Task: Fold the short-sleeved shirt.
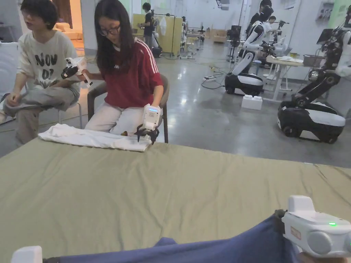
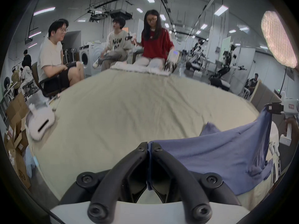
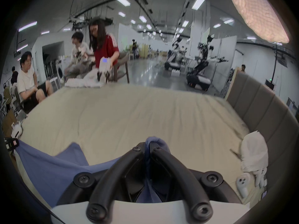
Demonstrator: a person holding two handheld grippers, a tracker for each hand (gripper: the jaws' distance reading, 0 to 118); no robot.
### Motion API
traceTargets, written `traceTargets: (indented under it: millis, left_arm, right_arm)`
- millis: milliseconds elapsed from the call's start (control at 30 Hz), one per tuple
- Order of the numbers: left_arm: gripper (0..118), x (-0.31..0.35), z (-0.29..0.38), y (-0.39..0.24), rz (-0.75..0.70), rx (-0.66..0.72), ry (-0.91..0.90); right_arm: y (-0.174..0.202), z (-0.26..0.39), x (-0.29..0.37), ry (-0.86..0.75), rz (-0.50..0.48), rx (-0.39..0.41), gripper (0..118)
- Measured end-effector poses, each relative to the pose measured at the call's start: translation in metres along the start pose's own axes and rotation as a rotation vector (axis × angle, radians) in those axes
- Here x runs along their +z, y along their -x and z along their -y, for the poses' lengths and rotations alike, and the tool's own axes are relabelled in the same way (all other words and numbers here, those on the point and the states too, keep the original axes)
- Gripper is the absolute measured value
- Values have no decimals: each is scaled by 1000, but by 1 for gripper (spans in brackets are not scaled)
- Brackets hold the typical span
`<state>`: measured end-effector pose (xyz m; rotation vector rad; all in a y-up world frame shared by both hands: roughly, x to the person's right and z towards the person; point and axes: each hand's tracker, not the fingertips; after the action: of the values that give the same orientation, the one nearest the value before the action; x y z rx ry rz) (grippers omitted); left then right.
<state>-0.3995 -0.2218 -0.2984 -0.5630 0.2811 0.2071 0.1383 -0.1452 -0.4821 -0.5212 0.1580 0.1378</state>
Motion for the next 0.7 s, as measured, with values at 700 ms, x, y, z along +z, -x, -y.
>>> traceTargets:
  millis: [700]
  left_arm:
    - [0, 25, -331, -153, 147, -206, -365]
  right_arm:
    - [-97, -201, 140, -410, 224, -28, 2]
